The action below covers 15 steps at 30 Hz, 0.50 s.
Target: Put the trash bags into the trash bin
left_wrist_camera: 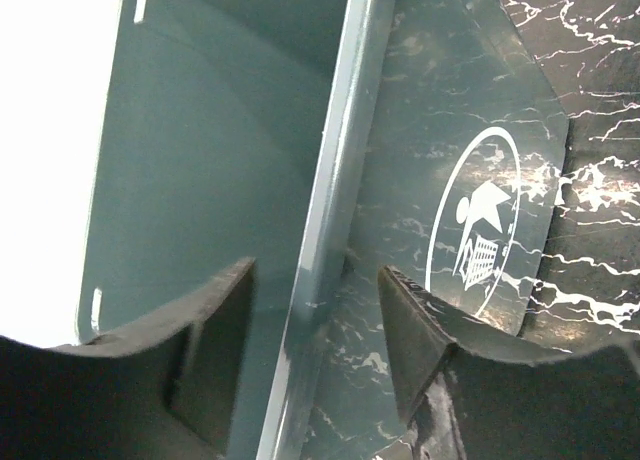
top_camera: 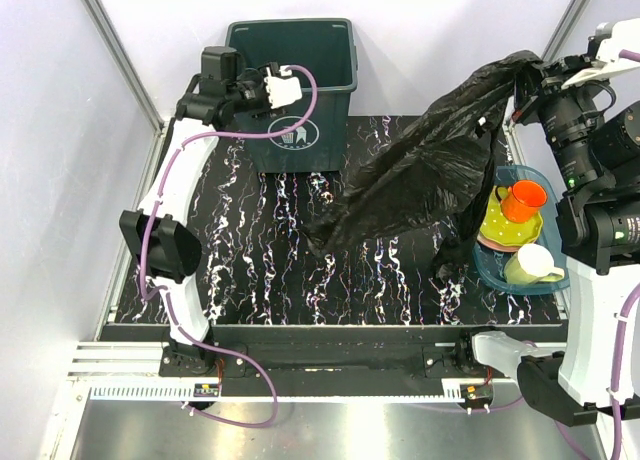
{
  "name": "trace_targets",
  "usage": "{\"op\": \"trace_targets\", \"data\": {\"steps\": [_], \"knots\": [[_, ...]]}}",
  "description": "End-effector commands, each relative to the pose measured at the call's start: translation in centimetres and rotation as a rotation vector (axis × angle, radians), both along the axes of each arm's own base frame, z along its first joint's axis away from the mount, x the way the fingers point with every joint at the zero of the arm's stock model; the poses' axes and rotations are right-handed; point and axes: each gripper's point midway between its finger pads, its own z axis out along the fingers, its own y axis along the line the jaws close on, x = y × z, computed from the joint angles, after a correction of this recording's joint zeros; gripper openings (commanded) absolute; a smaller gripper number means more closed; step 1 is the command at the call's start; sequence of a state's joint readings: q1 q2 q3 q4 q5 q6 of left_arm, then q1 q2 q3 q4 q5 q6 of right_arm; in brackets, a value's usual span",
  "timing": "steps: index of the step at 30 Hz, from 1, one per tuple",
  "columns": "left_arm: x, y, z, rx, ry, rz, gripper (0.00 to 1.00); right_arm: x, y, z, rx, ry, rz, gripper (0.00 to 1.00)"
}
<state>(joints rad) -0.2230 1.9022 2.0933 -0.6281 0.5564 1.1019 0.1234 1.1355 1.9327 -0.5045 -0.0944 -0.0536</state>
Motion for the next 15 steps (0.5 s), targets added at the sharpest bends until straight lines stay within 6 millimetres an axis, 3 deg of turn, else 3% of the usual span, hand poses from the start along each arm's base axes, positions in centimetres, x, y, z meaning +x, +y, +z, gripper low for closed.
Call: {"op": "trace_targets", "data": {"steps": [1, 5, 6, 11, 15], "knots": [[-0.2, -0.9, 1.8, 0.022, -0.077, -0.076, 0.52, -1.3, -1.6, 3.4, -0.017, -0.126, -0.082, 0.00], [-2.7, -1.4, 2.0, 0.059, -0.063, -0.140, 0.36, -1.4, -2.2, 5.1, -0.046, -0.193, -0.124, 0.00], [-3.7, -1.6, 2.9, 0.055, -0.076, -0.161, 0.32, -1.3, -2.7, 5.2, -0.041, -0.199, -0.149, 0.00], [-5.8, -1.5, 4.4, 0.043, -0.087, -0.174, 0.01, -1.1, -2.7, 5.7, -0.042, -0.224, -0.157, 0.00], [-8.6, -2.4, 6.8, 0.015, -0.110, -0.218, 0.00, -1.0, -3.0, 6.1, -0.033, -0.242, -0.174, 0.00]]}}
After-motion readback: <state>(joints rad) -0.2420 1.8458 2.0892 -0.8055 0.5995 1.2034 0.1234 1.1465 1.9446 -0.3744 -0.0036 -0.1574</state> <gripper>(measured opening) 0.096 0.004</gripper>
